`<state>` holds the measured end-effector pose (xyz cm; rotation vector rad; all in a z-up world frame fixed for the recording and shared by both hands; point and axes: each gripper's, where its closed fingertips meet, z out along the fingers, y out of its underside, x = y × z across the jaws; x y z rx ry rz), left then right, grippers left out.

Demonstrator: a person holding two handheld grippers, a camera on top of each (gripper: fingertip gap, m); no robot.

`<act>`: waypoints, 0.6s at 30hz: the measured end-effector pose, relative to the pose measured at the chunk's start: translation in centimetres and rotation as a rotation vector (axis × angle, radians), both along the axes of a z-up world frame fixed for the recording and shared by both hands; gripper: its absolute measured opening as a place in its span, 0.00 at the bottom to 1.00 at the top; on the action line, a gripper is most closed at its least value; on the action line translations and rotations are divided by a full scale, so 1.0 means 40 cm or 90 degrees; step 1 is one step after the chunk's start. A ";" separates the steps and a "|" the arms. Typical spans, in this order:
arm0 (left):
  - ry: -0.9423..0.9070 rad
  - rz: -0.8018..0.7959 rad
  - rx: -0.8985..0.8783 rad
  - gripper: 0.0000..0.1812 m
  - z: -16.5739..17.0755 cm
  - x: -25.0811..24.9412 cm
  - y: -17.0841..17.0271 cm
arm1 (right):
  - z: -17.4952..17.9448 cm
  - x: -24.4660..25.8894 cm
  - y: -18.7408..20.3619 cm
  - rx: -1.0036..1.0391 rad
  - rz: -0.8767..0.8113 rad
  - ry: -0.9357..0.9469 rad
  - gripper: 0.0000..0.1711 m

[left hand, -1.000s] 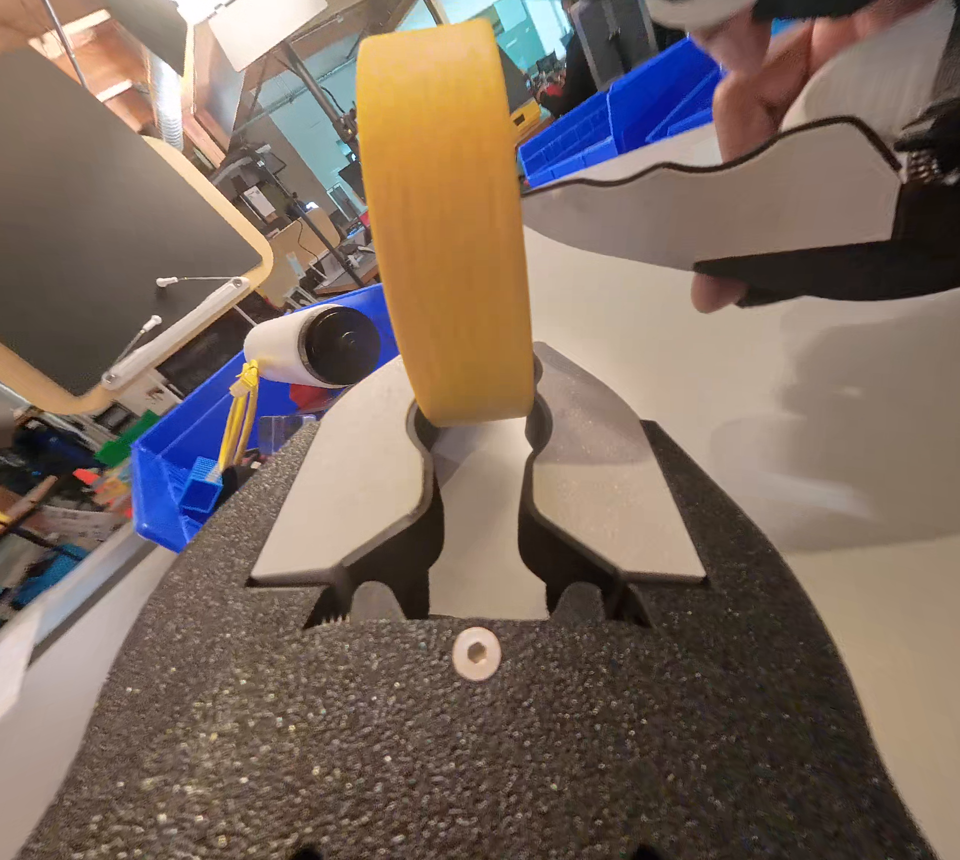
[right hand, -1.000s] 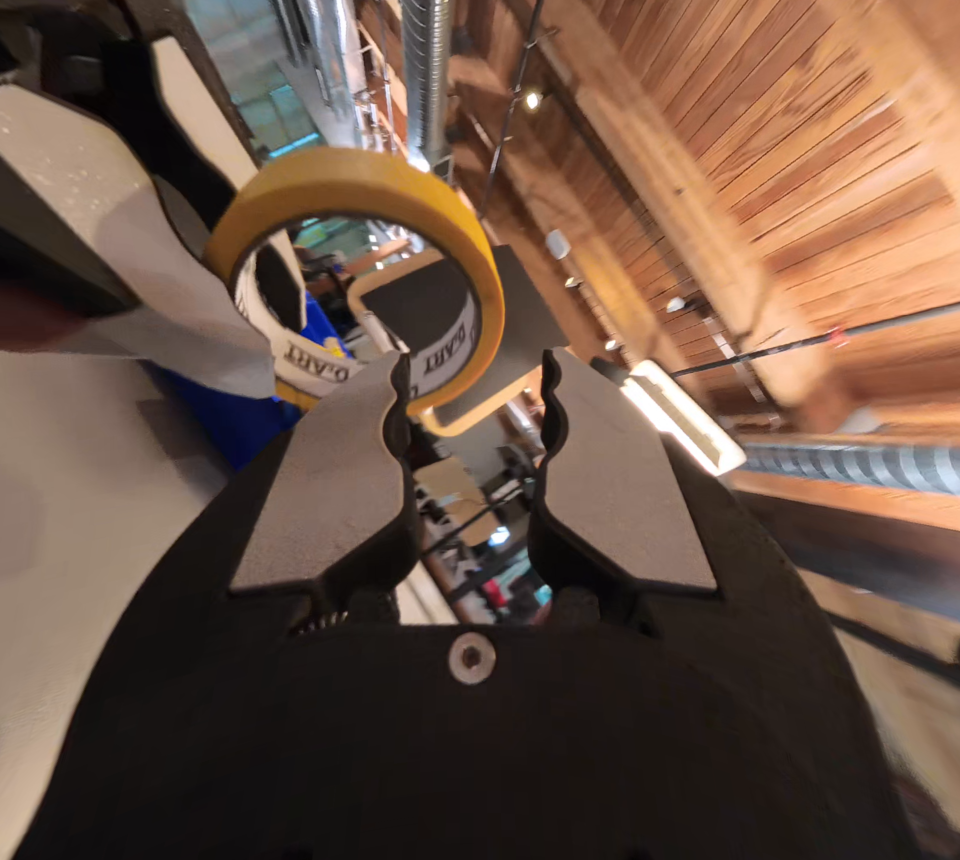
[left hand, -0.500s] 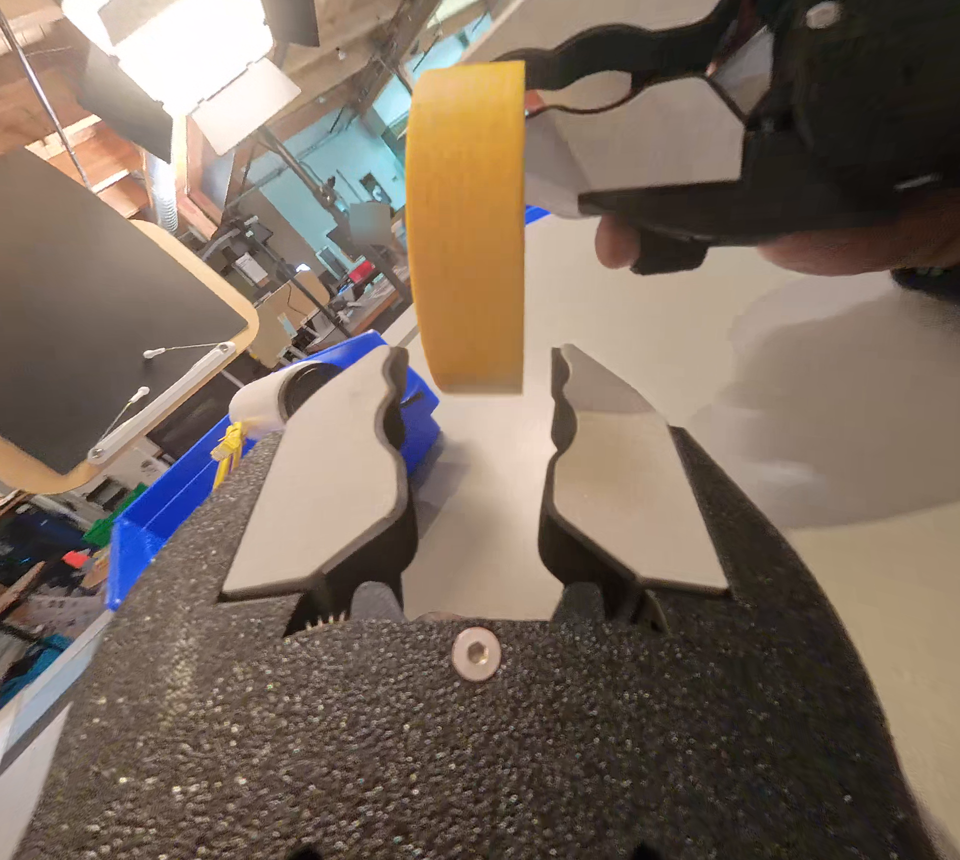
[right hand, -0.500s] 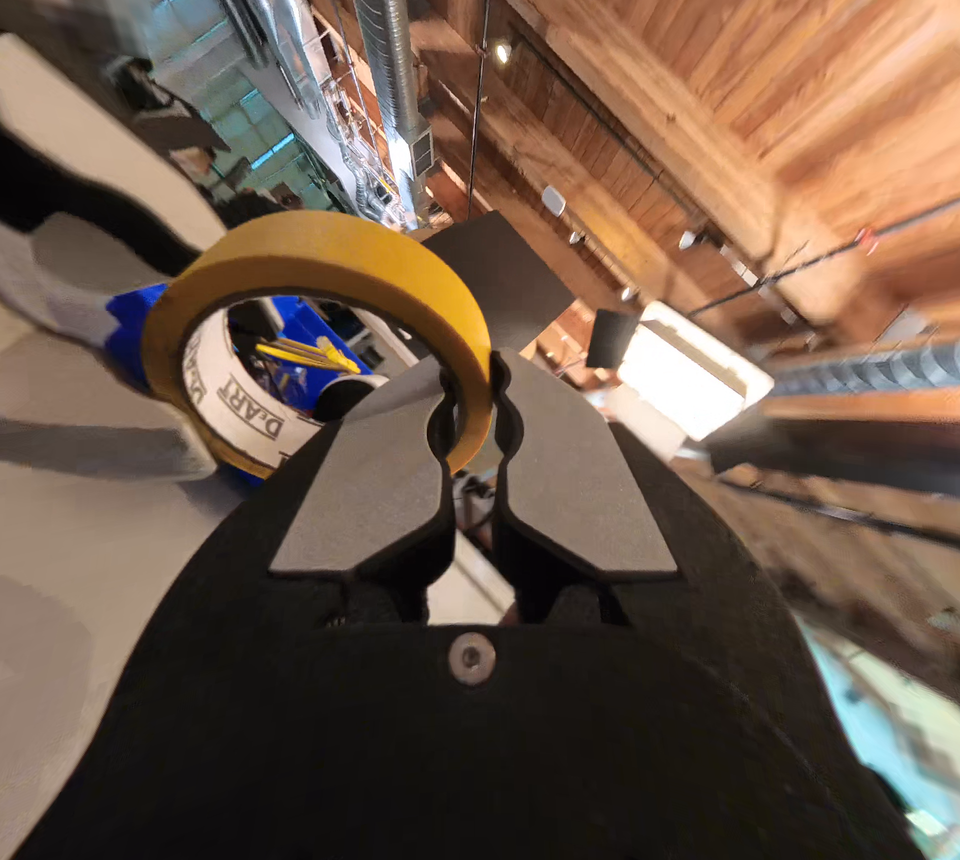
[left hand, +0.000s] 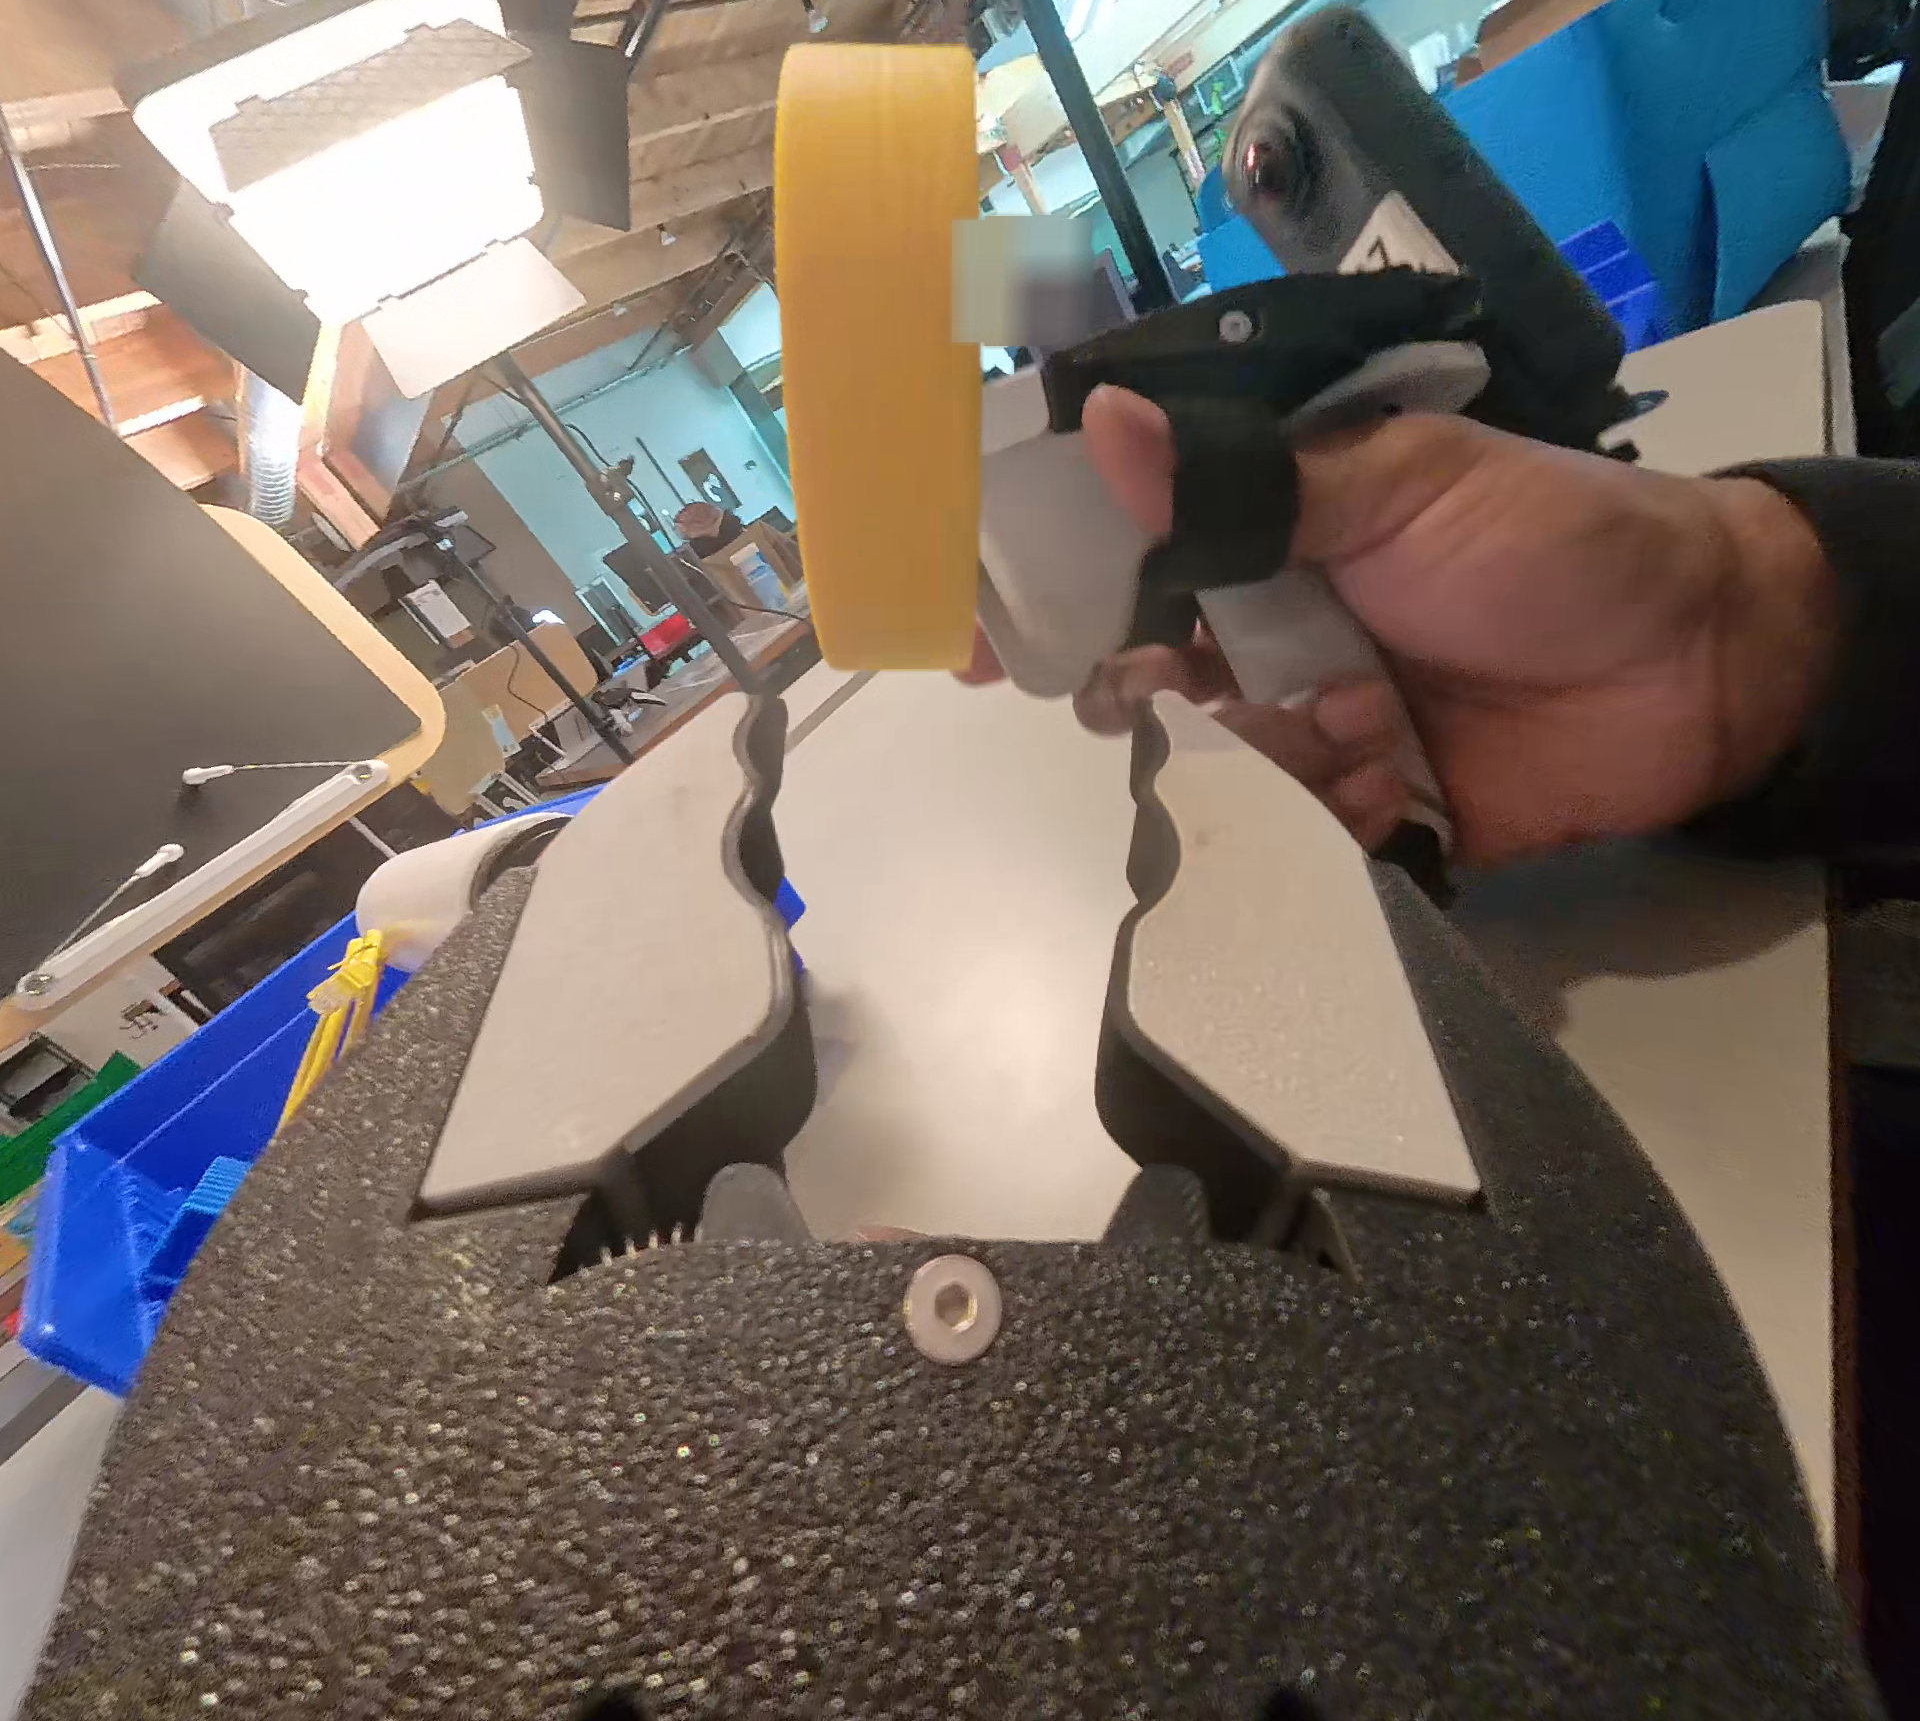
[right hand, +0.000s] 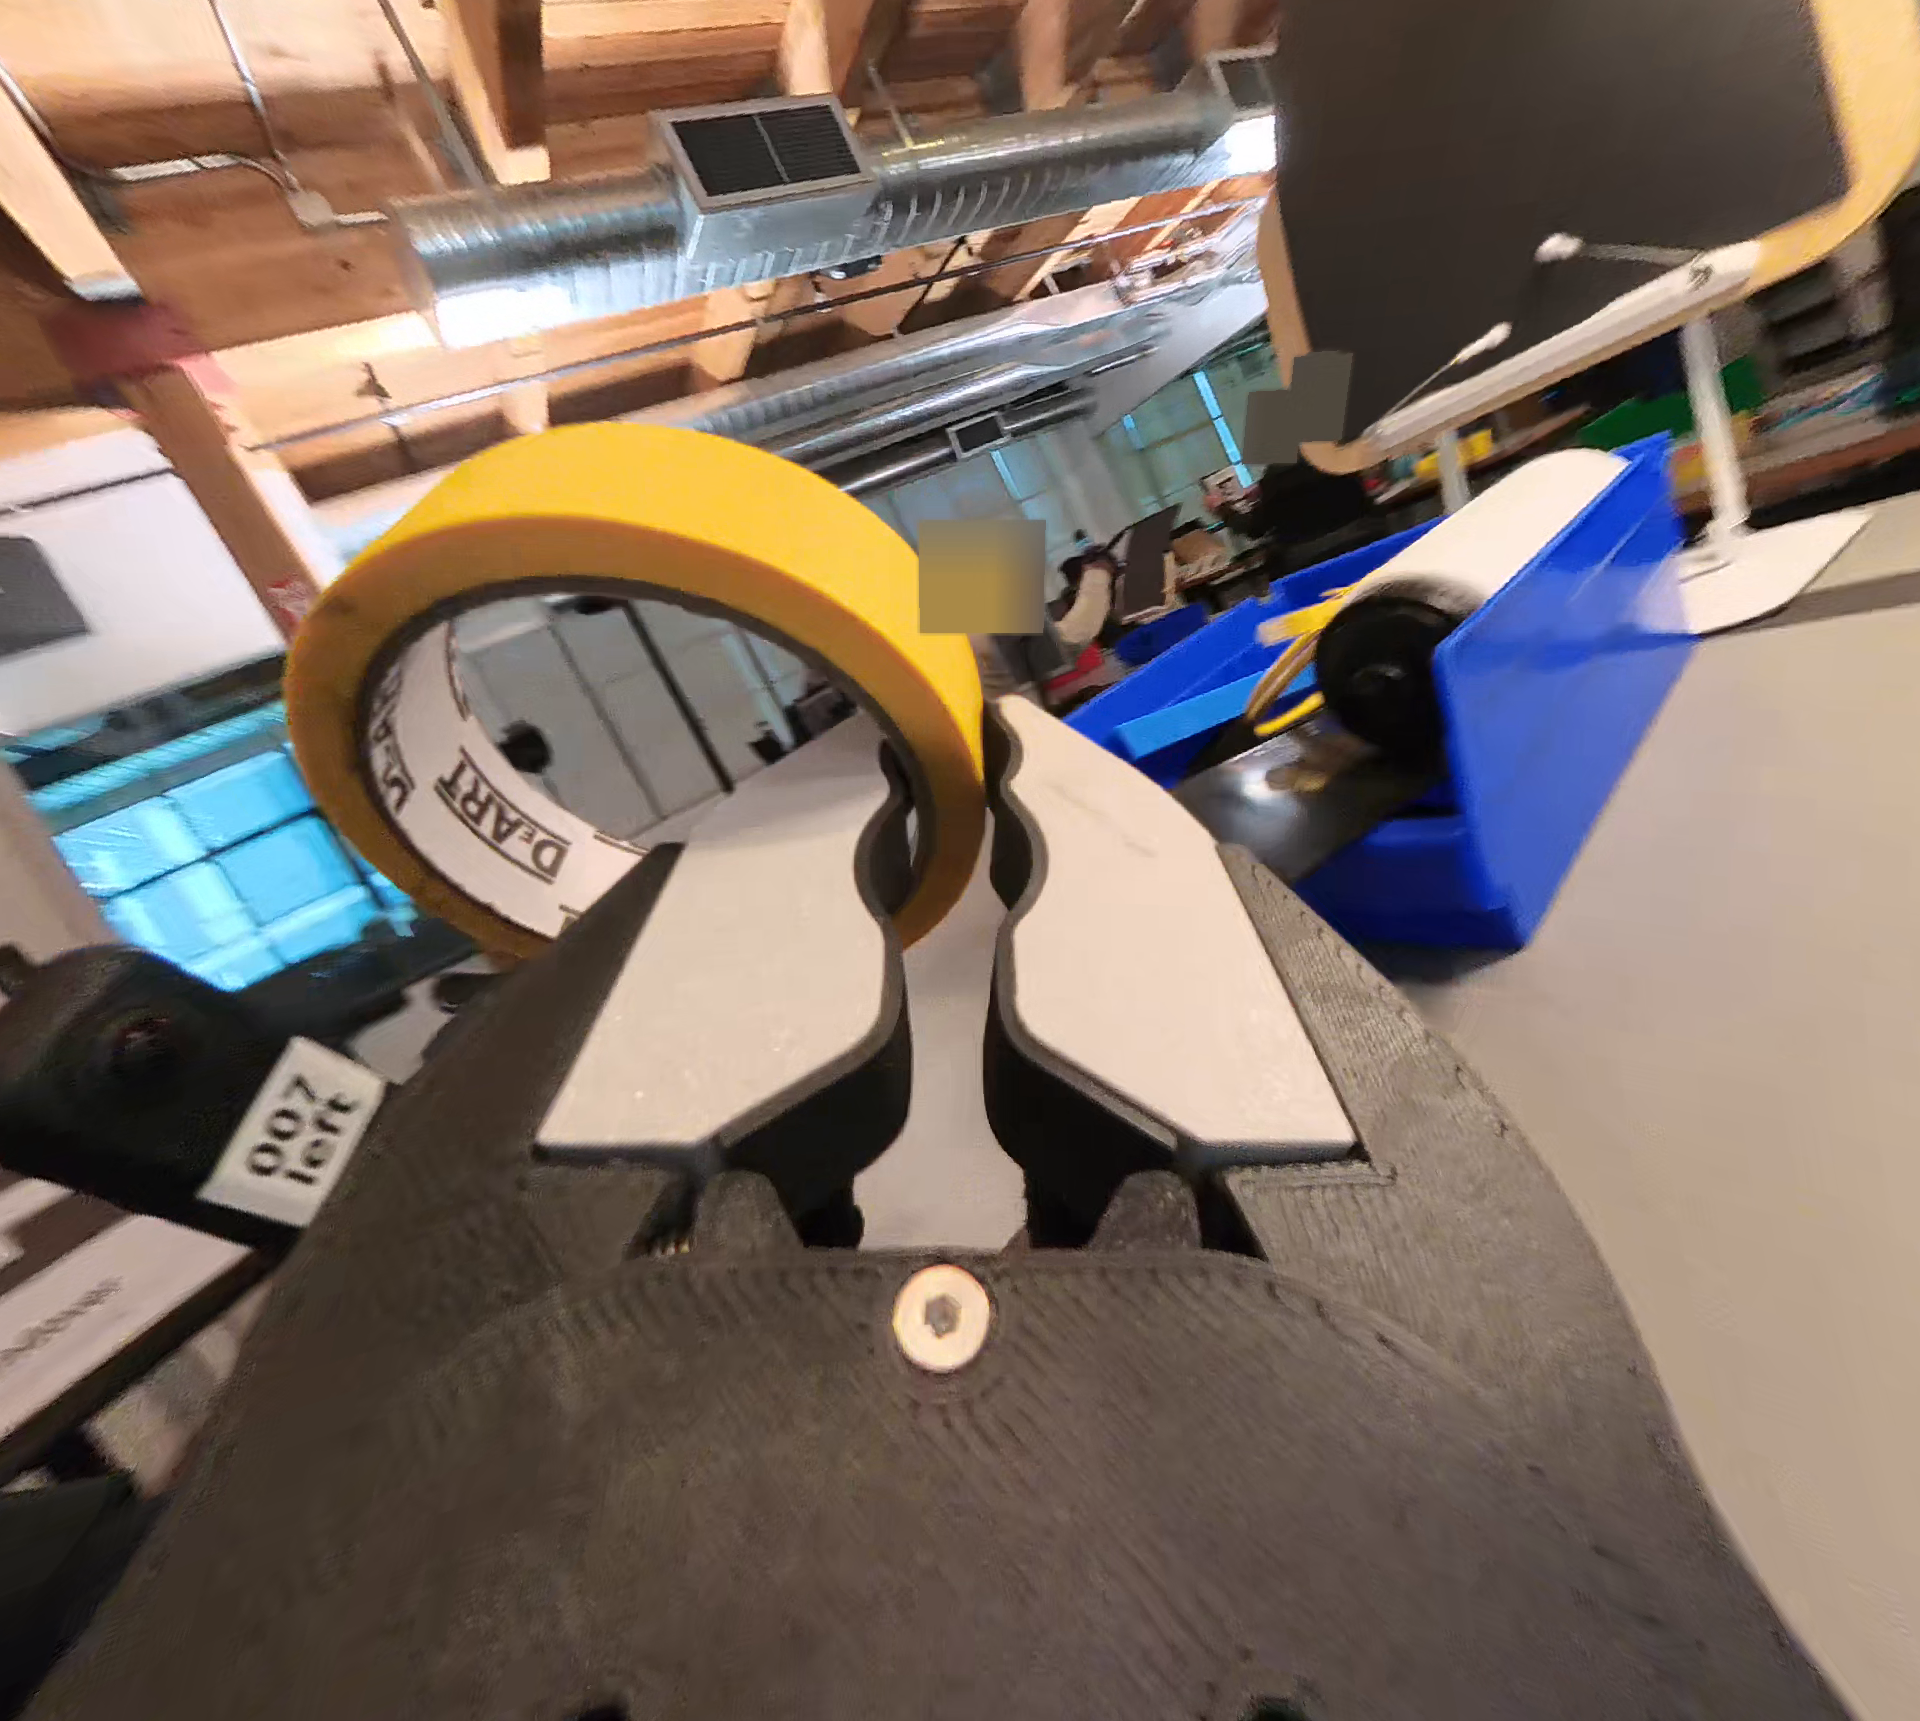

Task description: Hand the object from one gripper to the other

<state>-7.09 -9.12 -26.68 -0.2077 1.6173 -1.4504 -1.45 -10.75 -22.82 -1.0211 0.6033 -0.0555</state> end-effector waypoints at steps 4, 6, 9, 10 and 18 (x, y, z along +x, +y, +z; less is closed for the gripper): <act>-0.034 0.016 -0.022 0.33 0.022 -0.003 0.016 | -0.017 -0.020 0.050 0.064 0.110 0.083 0.06; -0.051 0.019 -0.030 0.29 0.031 -0.007 0.020 | -0.021 -0.025 0.061 0.070 0.140 0.100 0.06; -0.066 0.022 -0.026 0.24 0.033 -0.010 0.021 | -0.030 -0.022 0.068 0.053 0.137 0.104 0.06; -0.070 0.020 -0.024 0.21 0.033 -0.012 0.020 | -0.032 -0.024 0.072 0.046 0.139 0.102 0.07; -0.079 0.035 -0.026 0.17 0.037 -0.008 0.028 | -0.047 -0.024 0.086 0.009 0.135 0.104 0.07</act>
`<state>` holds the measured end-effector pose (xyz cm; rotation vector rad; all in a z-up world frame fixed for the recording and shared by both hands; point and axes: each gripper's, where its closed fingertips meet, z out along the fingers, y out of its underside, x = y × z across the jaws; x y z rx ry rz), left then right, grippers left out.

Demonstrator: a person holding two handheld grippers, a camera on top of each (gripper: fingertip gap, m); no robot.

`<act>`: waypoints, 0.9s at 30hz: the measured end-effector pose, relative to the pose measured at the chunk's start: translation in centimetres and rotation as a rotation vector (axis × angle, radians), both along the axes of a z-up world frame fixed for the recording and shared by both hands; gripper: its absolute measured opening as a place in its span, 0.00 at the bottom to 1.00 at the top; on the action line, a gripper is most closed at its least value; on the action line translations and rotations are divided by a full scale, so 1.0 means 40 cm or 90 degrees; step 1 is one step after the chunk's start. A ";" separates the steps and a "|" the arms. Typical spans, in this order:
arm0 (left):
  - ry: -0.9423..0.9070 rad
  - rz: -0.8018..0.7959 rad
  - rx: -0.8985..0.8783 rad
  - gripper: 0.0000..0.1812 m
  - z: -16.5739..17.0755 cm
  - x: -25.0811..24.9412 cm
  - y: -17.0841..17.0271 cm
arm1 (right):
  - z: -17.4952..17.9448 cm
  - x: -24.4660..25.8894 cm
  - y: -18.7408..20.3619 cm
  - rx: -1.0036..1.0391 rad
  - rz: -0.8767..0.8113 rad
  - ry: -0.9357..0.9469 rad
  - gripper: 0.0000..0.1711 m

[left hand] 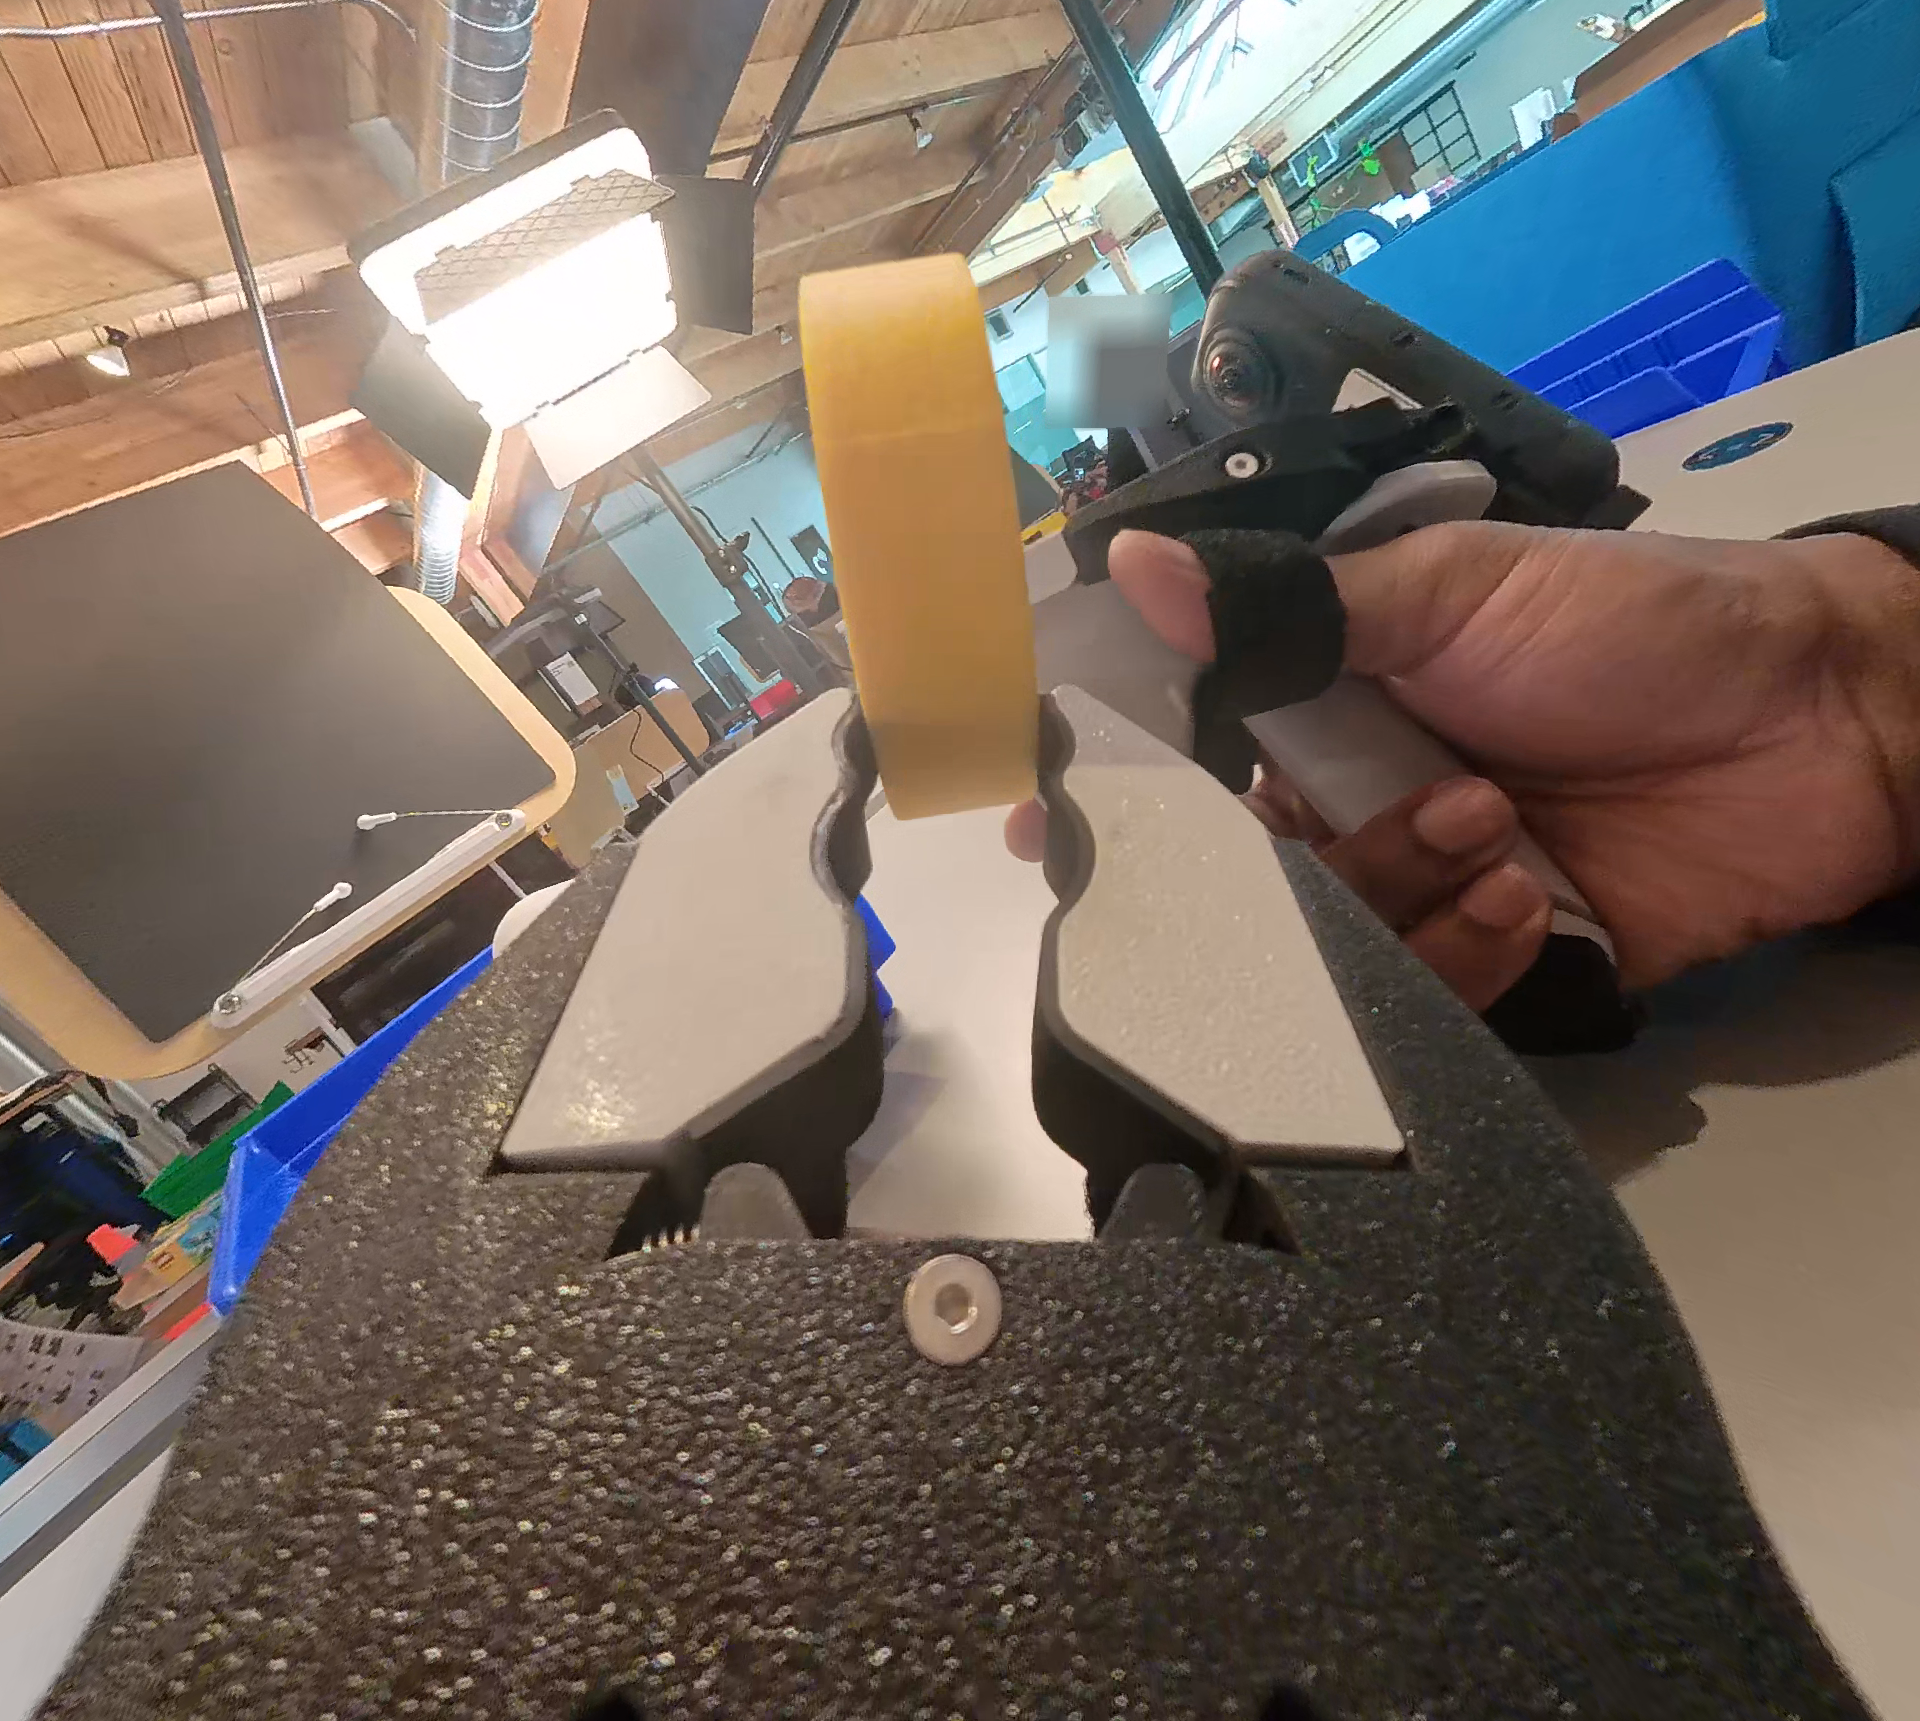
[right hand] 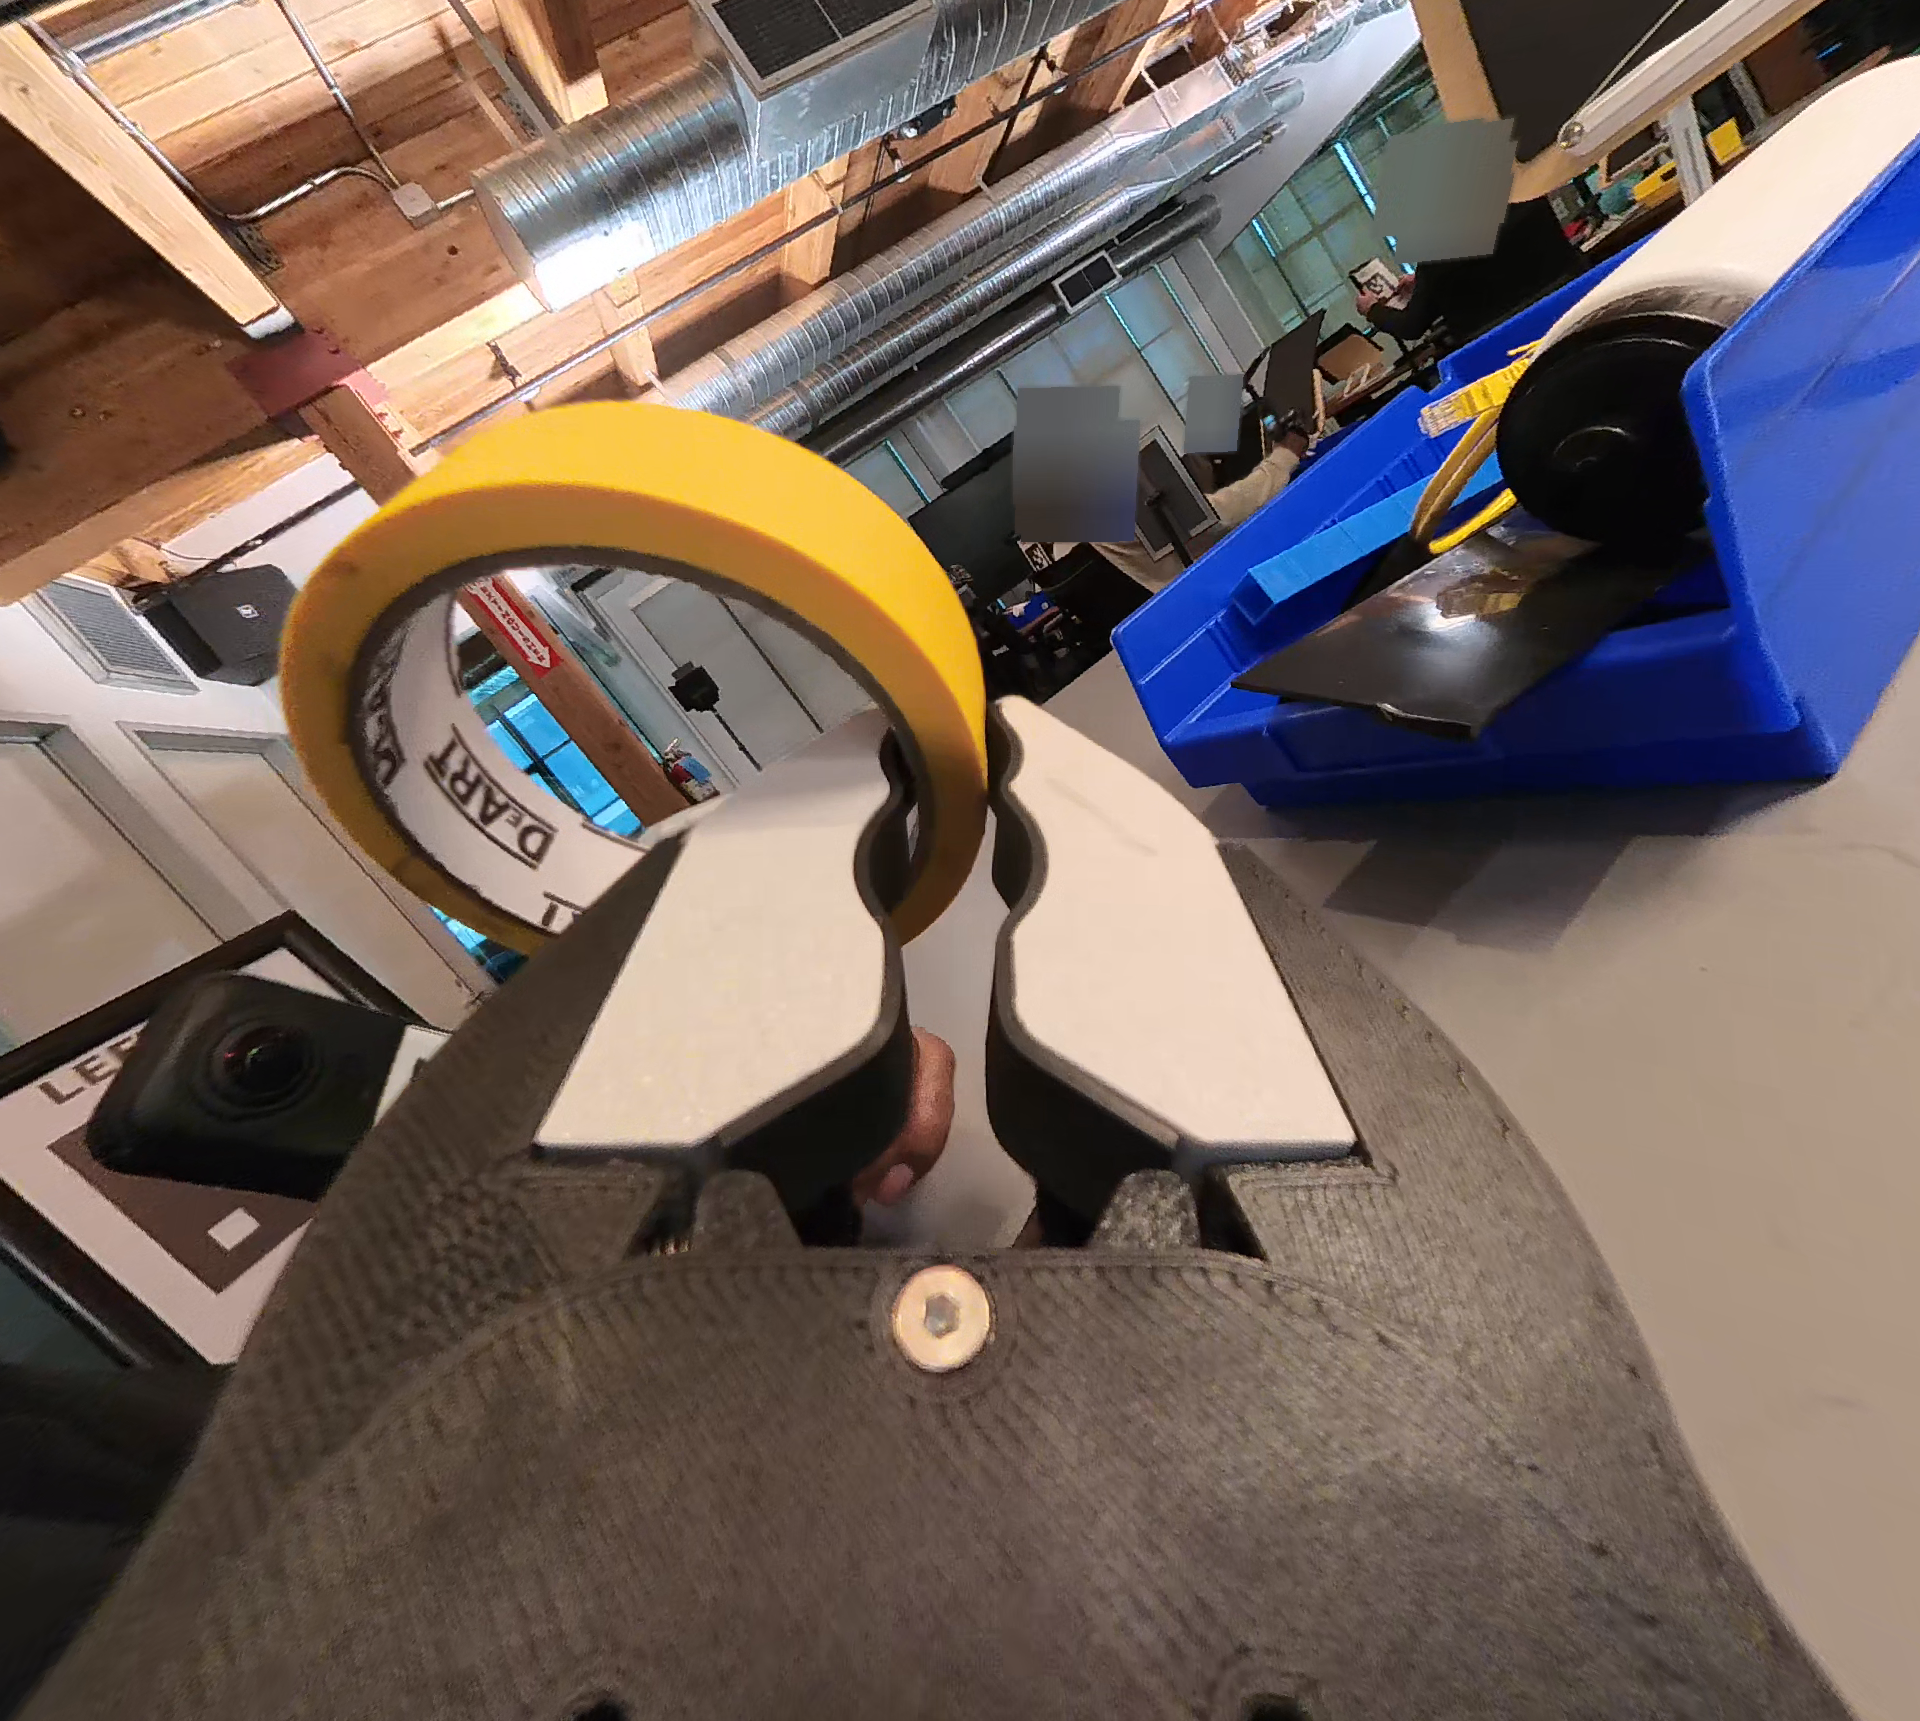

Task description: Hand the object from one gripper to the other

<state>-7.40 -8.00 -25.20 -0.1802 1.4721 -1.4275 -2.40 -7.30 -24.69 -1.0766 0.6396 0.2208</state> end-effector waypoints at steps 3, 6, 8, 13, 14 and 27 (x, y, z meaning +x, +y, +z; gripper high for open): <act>-0.004 0.002 0.000 0.17 0.003 -0.002 0.003 | -0.009 -0.002 0.011 -0.012 0.012 0.007 0.07; 0.003 0.009 0.013 0.17 -0.001 -0.001 0.006 | -0.022 -0.001 0.021 -0.039 0.012 0.009 0.08; -0.002 0.030 0.019 0.17 0.000 0.005 0.014 | -0.033 0.002 0.025 -0.079 -0.009 -0.006 0.12; 0.000 0.134 -0.024 0.17 0.018 0.042 0.084 | -0.032 0.019 0.006 -0.173 -0.119 -0.097 0.26; -0.002 0.160 -0.025 0.17 0.019 0.050 0.099 | -0.020 0.016 -0.001 -0.181 -0.144 -0.131 0.26; -0.101 0.214 0.107 0.17 0.003 0.038 0.058 | 0.064 -0.134 0.029 -0.044 0.036 -0.258 0.18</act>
